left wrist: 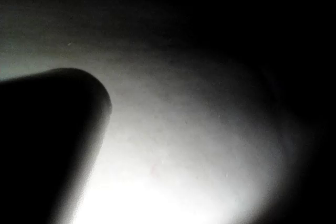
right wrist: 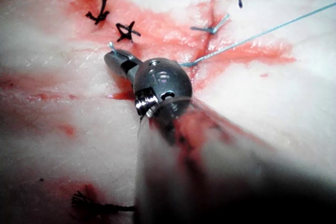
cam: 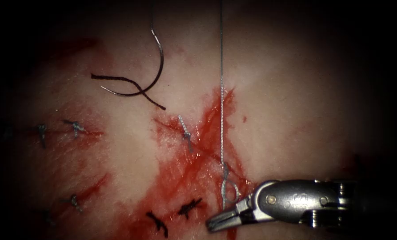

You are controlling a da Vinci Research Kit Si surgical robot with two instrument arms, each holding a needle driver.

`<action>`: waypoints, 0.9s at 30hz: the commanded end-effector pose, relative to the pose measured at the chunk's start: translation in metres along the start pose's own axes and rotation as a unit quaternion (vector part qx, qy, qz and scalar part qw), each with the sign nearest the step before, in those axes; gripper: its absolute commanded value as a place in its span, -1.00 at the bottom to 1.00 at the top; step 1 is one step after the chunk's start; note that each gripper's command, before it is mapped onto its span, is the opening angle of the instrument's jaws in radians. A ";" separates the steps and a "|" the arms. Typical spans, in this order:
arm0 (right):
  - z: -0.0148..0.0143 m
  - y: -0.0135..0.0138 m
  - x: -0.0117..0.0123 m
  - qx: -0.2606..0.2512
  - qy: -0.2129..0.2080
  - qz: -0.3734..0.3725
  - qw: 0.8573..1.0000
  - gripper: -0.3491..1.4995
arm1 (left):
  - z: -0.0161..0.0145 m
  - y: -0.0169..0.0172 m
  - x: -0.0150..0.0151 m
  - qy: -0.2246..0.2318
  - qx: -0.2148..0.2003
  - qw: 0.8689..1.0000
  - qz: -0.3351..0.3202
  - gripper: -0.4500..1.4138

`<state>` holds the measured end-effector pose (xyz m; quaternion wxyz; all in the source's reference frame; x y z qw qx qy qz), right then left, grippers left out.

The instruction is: Wound Closure

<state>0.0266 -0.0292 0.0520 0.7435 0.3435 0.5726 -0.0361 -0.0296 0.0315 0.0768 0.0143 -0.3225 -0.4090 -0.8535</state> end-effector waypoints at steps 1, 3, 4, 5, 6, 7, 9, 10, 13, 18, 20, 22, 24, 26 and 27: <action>0.0013 -0.0001 -0.0002 0.006 0.001 0.003 1.000 -1.00 | 0.0008 -0.0011 0.0008 -0.007 -0.020 1.000 -0.004 -1.00; 0.0016 -0.0003 -0.0003 0.011 0.002 0.006 1.000 -1.00 | 0.0015 -0.0020 0.0011 -0.016 -0.037 0.999 -0.005 -1.00; 0.0017 -0.0005 -0.0003 0.014 0.001 0.011 1.000 -1.00 | 0.0023 -0.0027 0.0013 -0.031 -0.070 0.997 -0.008 -1.00; 0.0018 -0.0006 -0.0004 0.014 0.000 0.013 1.000 -1.00 | 0.0023 -0.0028 0.0013 -0.035 -0.081 0.996 -0.010 -1.00; 0.0018 -0.0007 -0.0004 0.015 0.001 0.016 1.000 -1.00 | 0.0024 -0.0030 0.0014 -0.038 -0.089 0.995 -0.011 -1.00; 0.0018 -0.0007 -0.0005 0.015 0.001 0.015 1.000 -1.00 | 0.0023 -0.0031 0.0017 -0.038 -0.088 0.995 -0.010 -1.00; 0.0018 -0.0008 -0.0007 0.018 0.000 0.020 1.000 -1.00 | 0.0022 -0.0031 0.0020 -0.041 -0.097 0.994 -0.011 -1.00; 0.0017 -0.0009 -0.0009 0.020 -0.001 0.025 0.999 -1.00 | 0.0022 -0.0031 0.0022 -0.041 -0.100 0.994 -0.014 -1.00; 0.0016 -0.0015 -0.0016 0.029 -0.005 0.037 0.999 -1.00 | 0.0022 -0.0033 0.0023 -0.066 -0.163 0.984 0.009 -1.00; 0.0013 -0.0024 -0.0027 0.042 -0.014 0.059 0.997 -1.00 | 0.0028 -0.0048 0.0018 -0.102 -0.269 0.958 0.012 -1.00; 0.0012 -0.0026 -0.0030 0.044 -0.017 0.066 0.997 -1.00 | 0.0036 -0.0064 0.0005 -0.127 -0.332 0.935 -0.009 -1.00; 0.0012 -0.0027 -0.0030 0.045 -0.017 0.066 0.997 -1.00 | 0.0041 -0.0071 -0.0005 -0.141 -0.363 0.921 -0.022 -1.00; 0.0010 -0.0027 -0.0028 0.047 -0.016 0.067 0.997 -1.00 | 0.0047 -0.0079 -0.0018 -0.150 -0.381 0.912 -0.031 -1.00; 0.0005 -0.0027 -0.0025 0.046 -0.014 0.071 0.996 -1.00 | 0.0056 -0.0090 -0.0038 -0.172 -0.416 0.891 -0.056 -1.00; 0.0003 -0.0027 -0.0023 0.044 -0.014 0.072 0.996 -1.00 | 0.0059 -0.0092 -0.0045 -0.175 -0.419 0.889 -0.062 -1.00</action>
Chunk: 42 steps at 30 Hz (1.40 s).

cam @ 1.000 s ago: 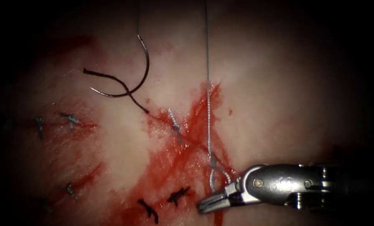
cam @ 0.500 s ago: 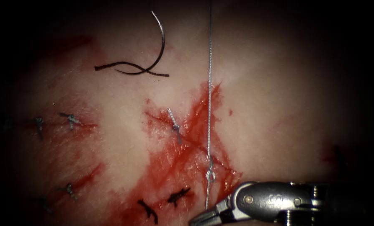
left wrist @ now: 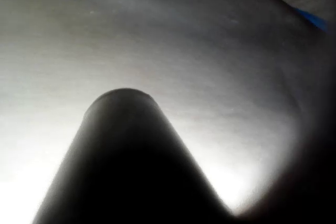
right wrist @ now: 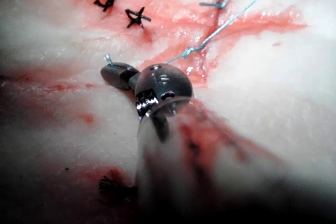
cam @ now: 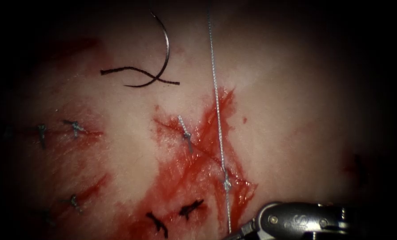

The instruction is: Wound Closure

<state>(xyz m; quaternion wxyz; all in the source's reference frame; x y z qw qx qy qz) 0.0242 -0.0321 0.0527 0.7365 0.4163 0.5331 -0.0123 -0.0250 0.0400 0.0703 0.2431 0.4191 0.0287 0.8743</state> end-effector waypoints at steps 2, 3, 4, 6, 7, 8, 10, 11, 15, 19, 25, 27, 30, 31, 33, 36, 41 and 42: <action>0.0004 0.0004 0.0003 0.000 -0.001 0.000 1.000 -1.00 | 0.0002 -0.0020 -0.0007 -0.001 -0.010 1.000 -0.018 -1.00; 0.0005 0.0003 0.0002 0.000 -0.001 -0.001 1.000 -1.00 | 0.0003 -0.0024 -0.0009 -0.002 -0.012 1.000 -0.021 -1.00; 0.0005 0.0003 0.0002 0.000 -0.001 -0.001 1.000 -1.00 | 0.0003 -0.0030 -0.0013 -0.002 -0.013 1.000 -0.022 -1.00; 0.0005 0.0002 0.0001 0.001 -0.002 0.005 1.000 -1.00 | 0.0004 -0.0037 -0.0017 -0.003 -0.016 0.999 -0.027 -1.00; 0.0005 0.0002 0.0001 0.001 -0.002 0.004 1.000 -1.00 | 0.0003 -0.0040 -0.0019 -0.003 -0.016 0.999 -0.028 -1.00; 0.0006 0.0002 0.0001 0.000 -0.004 0.004 1.000 -1.00 | 0.0002 -0.0045 -0.0019 -0.003 -0.016 0.999 -0.028 -1.00; 0.0013 0.0000 0.0000 0.001 -0.008 0.008 1.000 -1.00 | -0.0005 -0.0056 -0.0018 -0.005 -0.024 0.999 -0.030 -1.00; 0.0016 -0.0001 -0.0001 0.004 -0.007 0.010 1.000 -1.00 | -0.0007 -0.0059 -0.0017 -0.003 -0.021 0.999 -0.032 -1.00; 0.0023 -0.0005 -0.0003 0.012 -0.004 0.014 1.000 -1.00 | -0.0012 -0.0070 -0.0018 0.001 -0.015 0.999 -0.036 -1.00; 0.0026 -0.0004 -0.0004 0.014 -0.005 0.016 1.000 -1.00 | -0.0015 -0.0078 -0.0017 0.007 -0.003 0.999 -0.038 -1.00; 0.0037 -0.0006 -0.0005 0.022 -0.001 0.021 1.000 -1.00 | -0.0022 -0.0088 -0.0015 0.011 0.000 0.999 -0.042 -1.00; 0.0039 -0.0007 -0.0006 0.025 0.001 0.023 0.999 -1.00 | -0.0024 -0.0092 -0.0014 0.012 0.002 0.999 -0.045 -1.00; 0.0041 -0.0007 -0.0006 0.026 0.002 0.025 0.999 -1.00 | -0.0028 -0.0098 -0.0012 0.015 0.005 0.999 -0.049 -1.00; 0.0041 -0.0007 -0.0006 0.026 0.001 0.028 0.999 -1.00 | -0.0029 -0.0099 -0.0011 0.018 0.010 0.999 -0.050 -1.00; 0.0042 -0.0008 -0.0006 0.030 0.002 0.033 0.999 -1.00 | -0.0033 -0.0099 -0.0007 0.027 0.028 0.998 -0.050 -1.00; 0.0045 -0.0010 -0.0009 0.045 0.002 0.051 0.998 -1.00 | -0.0037 -0.0100 -0.0003 0.039 0.052 0.997 -0.050 -1.00; 0.0054 -0.0015 -0.0013 0.058 0.001 0.065 0.996 -1.00 | -0.0044 -0.0106 0.0003 0.049 0.072 0.995 -0.050 -1.00; 0.0055 -0.0016 -0.0014 0.059 0.002 0.067 0.996 -1.00 | -0.0045 -0.0106 0.0004 0.049 0.070 0.995 -0.050 -1.00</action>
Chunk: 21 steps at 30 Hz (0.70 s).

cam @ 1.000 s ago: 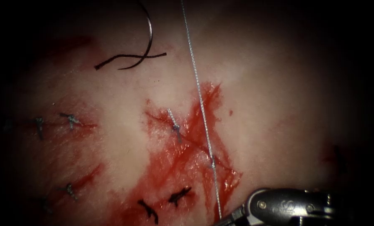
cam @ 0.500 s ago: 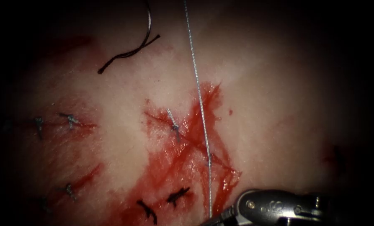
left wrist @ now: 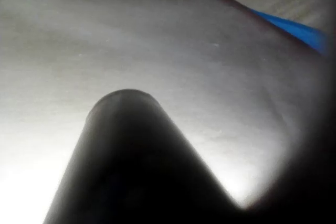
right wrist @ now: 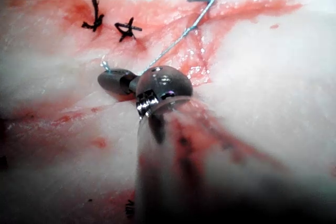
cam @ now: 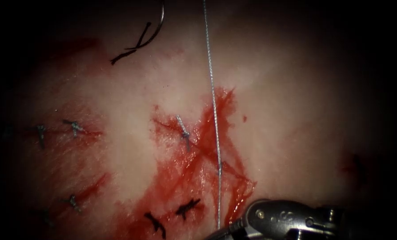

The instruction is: Wound Closure

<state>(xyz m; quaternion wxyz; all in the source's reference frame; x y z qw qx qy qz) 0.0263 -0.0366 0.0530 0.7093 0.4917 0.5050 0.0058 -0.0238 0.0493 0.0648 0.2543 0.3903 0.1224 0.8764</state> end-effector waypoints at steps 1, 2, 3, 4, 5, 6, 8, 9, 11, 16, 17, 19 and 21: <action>0.0011 0.0003 -0.0001 0.003 0.000 0.001 1.000 -1.00 | -0.0003 -0.0005 0.0010 0.002 0.004 1.000 -0.002 -1.00; 0.0012 0.0002 -0.0002 0.004 0.000 0.006 1.000 -1.00 | -0.0004 -0.0005 0.0011 0.003 0.004 1.000 -0.001 -1.00; 0.0013 0.0002 -0.0003 0.006 0.000 0.005 1.000 -1.00 | -0.0004 -0.0006 0.0012 0.005 0.009 1.000 -0.002 -1.00; 0.0015 0.0002 -0.0004 0.007 0.000 0.007 1.000 -1.00 | -0.0005 -0.0006 0.0013 0.005 0.007 1.000 -0.002 -1.00; 0.0017 0.0002 -0.0005 0.009 -0.001 0.009 1.000 -1.00 | -0.0005 -0.0007 0.0013 0.004 0.007 1.000 -0.003 -1.00; 0.0018 0.0001 -0.0006 0.010 -0.001 0.011 1.000 -1.00 | -0.0005 -0.0008 0.0013 0.005 0.009 1.000 -0.001 -1.00; 0.0020 0.0000 -0.0008 0.012 0.000 0.016 1.000 -1.00 | -0.0005 -0.0009 0.0014 0.005 0.009 1.000 -0.001 -1.00; 0.0021 0.0000 -0.0008 0.014 0.000 0.018 1.000 -1.00 | -0.0005 -0.0009 0.0013 0.005 0.009 1.000 -0.001 -1.00; 0.0024 -0.0002 -0.0010 0.016 -0.001 0.023 1.000 -1.00 | -0.0006 -0.0009 0.0014 0.007 0.011 1.000 -0.003 -1.00; 0.0024 -0.0003 -0.0014 0.017 -0.004 0.030 0.999 -1.00 | -0.0006 -0.0012 0.0014 0.007 0.012 1.000 -0.002 -1.00; 0.0024 -0.0004 -0.0015 0.018 -0.005 0.033 0.999 -1.00 | -0.0006 -0.0013 0.0014 0.007 0.012 1.000 -0.002 -1.00; 0.0025 -0.0005 -0.0016 0.017 -0.006 0.035 0.999 -1.00 | -0.0007 -0.0017 0.0015 0.009 0.015 1.000 -0.004 -1.00; 0.0026 -0.0005 -0.0017 0.018 -0.006 0.034 0.999 -1.00 | -0.0007 -0.0019 0.0015 0.009 0.016 1.000 -0.003 -1.00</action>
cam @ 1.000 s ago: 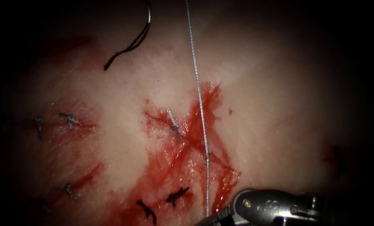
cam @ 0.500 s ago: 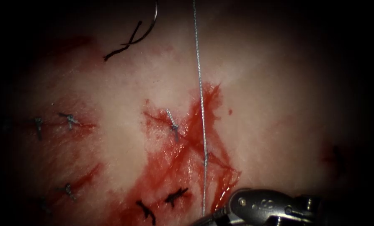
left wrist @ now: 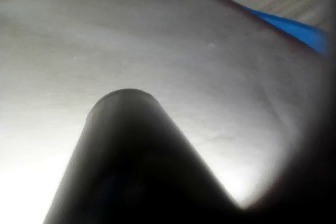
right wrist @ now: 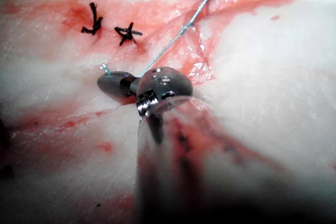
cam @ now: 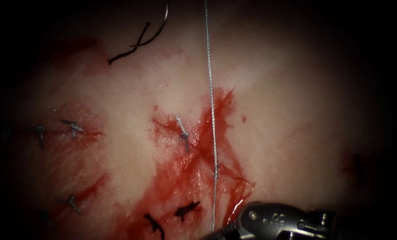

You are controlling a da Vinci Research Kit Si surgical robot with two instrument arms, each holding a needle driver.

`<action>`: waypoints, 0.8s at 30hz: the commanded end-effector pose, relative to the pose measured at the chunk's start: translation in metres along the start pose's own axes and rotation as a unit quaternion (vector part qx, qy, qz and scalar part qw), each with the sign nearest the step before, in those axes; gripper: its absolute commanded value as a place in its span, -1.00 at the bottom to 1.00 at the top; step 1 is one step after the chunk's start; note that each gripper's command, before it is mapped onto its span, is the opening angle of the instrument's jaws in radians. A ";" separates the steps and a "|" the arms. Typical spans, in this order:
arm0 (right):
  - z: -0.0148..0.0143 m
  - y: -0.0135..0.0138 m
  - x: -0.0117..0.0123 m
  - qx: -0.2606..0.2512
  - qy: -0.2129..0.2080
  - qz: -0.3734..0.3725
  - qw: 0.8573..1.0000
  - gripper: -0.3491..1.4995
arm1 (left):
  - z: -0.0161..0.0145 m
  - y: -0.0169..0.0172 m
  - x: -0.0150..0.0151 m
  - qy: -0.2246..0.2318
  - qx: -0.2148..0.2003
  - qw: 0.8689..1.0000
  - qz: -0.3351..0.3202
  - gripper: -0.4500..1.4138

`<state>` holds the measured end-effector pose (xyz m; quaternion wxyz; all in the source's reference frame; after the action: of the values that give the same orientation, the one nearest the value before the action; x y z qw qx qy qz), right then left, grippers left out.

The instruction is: Wound Closure

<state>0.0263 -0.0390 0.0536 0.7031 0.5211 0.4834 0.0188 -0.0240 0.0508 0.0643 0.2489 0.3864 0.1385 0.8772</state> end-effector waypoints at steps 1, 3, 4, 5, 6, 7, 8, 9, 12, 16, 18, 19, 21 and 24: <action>0.0010 0.0003 -0.0001 0.001 -0.001 0.002 1.000 -1.00 | -0.0002 -0.0006 0.0008 0.001 0.001 1.000 -0.002 -1.00; 0.0010 0.0003 -0.0001 0.003 -0.001 0.002 1.000 -1.00 | -0.0002 -0.0006 0.0009 0.001 0.001 1.000 -0.001 -1.00; 0.0010 0.0003 -0.0002 0.003 -0.001 0.002 1.000 -1.00 | -0.0002 -0.0007 0.0009 0.001 0.001 1.000 -0.001 -1.00; 0.0010 0.0003 -0.0002 0.004 -0.002 0.001 1.000 -1.00 | -0.0002 -0.0007 0.0009 0.001 0.001 1.000 -0.001 -1.00; 0.0010 0.0003 -0.0002 0.004 -0.002 0.004 1.000 -1.00 | -0.0002 -0.0007 0.0009 0.003 0.005 1.000 -0.003 -1.00; 0.0009 0.0003 -0.0002 0.004 -0.002 0.004 1.000 -1.00 | -0.0002 -0.0007 0.0009 0.003 0.005 1.000 -0.003 -1.00; 0.0009 0.0003 -0.0002 0.004 -0.002 0.004 1.000 -1.00 | -0.0002 -0.0006 0.0008 0.003 0.005 1.000 -0.003 -1.00; 0.0009 0.0002 -0.0002 0.004 -0.002 0.004 1.000 -1.00 | -0.0002 -0.0006 0.0008 0.003 0.005 1.000 -0.003 -1.00; 0.0007 0.0004 0.0003 -0.022 0.015 0.007 1.000 -1.00 | -0.0002 0.0005 0.0007 0.016 0.031 0.999 0.004 -1.00; -0.0011 0.0006 0.0033 -0.080 0.057 -0.025 0.995 -0.80 | -0.0009 0.0071 -0.0019 0.044 0.079 0.996 0.024 -1.00; -0.0034 0.0004 0.0056 -0.101 0.081 -0.036 0.991 -0.47 | -0.0019 0.0126 -0.0056 0.081 0.134 0.987 0.034 -1.00; -0.0041 0.0004 0.0061 -0.107 0.089 -0.038 0.990 -0.33 | -0.0023 0.0140 -0.0068 0.096 0.150 0.984 0.030 -1.00; -0.0055 0.0005 0.0074 -0.132 0.106 -0.045 0.985 0.18 | -0.0031 0.0164 -0.0095 0.143 0.196 0.970 0.007 -1.00; -0.0073 0.0008 0.0089 -0.177 0.130 -0.064 0.974 0.62 | -0.0045 0.0200 -0.0137 0.238 0.285 0.928 -0.017 -1.00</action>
<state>0.0255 -0.0287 0.0481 0.7156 0.3485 0.5912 0.1301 -0.0256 0.0240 0.0605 0.1324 0.1884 0.4426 0.8666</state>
